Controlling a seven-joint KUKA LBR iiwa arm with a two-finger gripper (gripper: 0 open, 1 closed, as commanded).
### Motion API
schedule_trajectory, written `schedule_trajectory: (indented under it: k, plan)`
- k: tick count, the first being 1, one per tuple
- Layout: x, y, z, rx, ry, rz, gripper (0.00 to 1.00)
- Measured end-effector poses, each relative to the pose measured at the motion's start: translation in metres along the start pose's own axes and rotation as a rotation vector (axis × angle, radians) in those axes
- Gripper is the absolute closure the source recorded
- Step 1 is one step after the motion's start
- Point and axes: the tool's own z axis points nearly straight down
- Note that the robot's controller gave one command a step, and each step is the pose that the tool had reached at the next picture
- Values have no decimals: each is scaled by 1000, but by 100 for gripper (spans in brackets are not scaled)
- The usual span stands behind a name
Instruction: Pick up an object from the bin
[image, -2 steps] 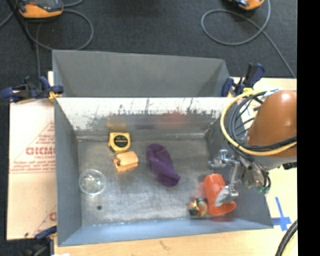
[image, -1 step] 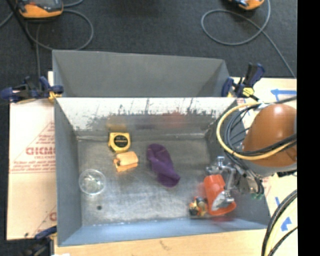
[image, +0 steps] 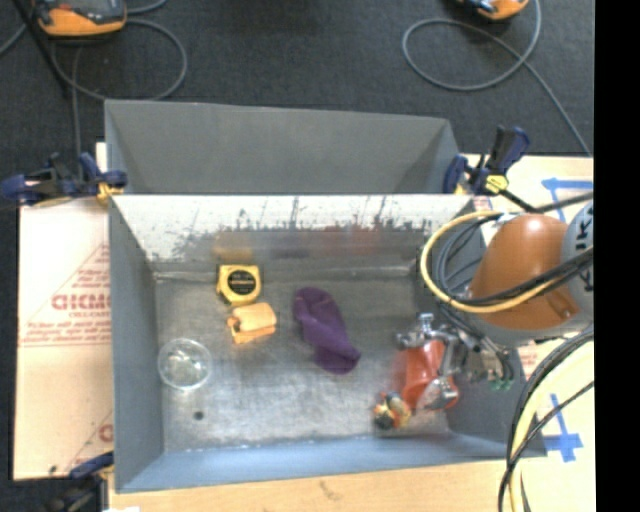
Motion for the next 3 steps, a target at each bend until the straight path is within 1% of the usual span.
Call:
schedule_trajectory:
  k: [1,2,3]
  plan:
    - [11,16,16,11,14,-98,100]
    - [11,16,16,11,14,-99,100]
    - [-1,6,17,-7,26,-135,100]
